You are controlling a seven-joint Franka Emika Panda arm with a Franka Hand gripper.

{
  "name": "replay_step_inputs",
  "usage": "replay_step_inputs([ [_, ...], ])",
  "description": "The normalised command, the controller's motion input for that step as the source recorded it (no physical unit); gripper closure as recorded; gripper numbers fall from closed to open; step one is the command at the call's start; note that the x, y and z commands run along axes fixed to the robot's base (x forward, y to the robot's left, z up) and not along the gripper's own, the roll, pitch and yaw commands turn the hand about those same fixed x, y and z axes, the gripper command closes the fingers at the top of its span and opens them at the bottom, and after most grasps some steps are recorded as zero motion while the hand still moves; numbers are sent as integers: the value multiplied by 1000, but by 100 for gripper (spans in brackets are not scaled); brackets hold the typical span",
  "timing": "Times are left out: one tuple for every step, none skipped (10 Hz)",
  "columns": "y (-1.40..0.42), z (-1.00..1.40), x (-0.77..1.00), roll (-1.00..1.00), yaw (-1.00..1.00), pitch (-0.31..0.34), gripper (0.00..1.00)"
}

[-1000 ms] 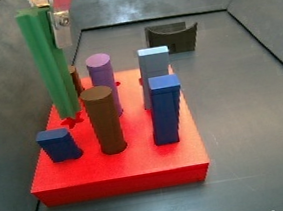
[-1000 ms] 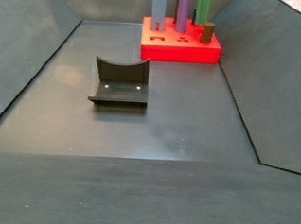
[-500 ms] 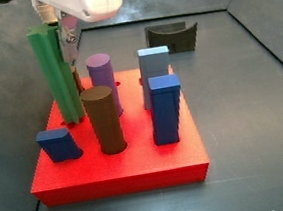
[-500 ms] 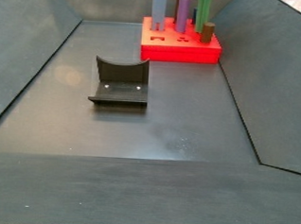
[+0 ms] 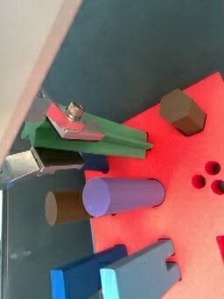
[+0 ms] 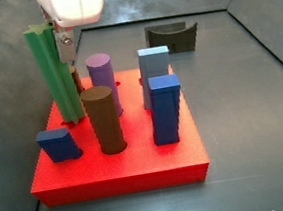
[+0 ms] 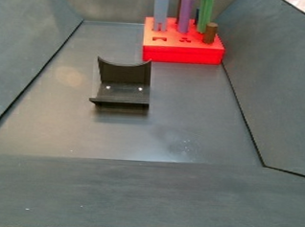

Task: Pick up the star object. Move up. Move to above the board. Insert the star object.
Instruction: Insert the star object.

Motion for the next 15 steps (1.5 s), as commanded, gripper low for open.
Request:
replay_step_inputs([
  [-71,0,0,-40,-991,0,100],
  [0,-34,220,-77,-263,0,100],
  [0,-103,100,-77,-120,0,100],
  [0,-114,0,-71,-534,0,100],
  [-43,-131,0,-106,-1000,-37,100],
  [-9,-23,146,-100,-377,-9,100],
  [-3,0,0,-6,0,0,100],
  [-66,0,-129,0,-14,-1,100],
  [-120,0,-157,0,-83,-14,100],
  [-57,-74,-9,-1,0,-34,100],
  [0,-180,0,-9,0,0,100],
  [94,-309,0,0,-31,0,100],
  [77,-271,-3,0,-54,0,100],
  [77,-209,0,0,-31,0,100],
  [189,-326,0,44,131,0,100],
])
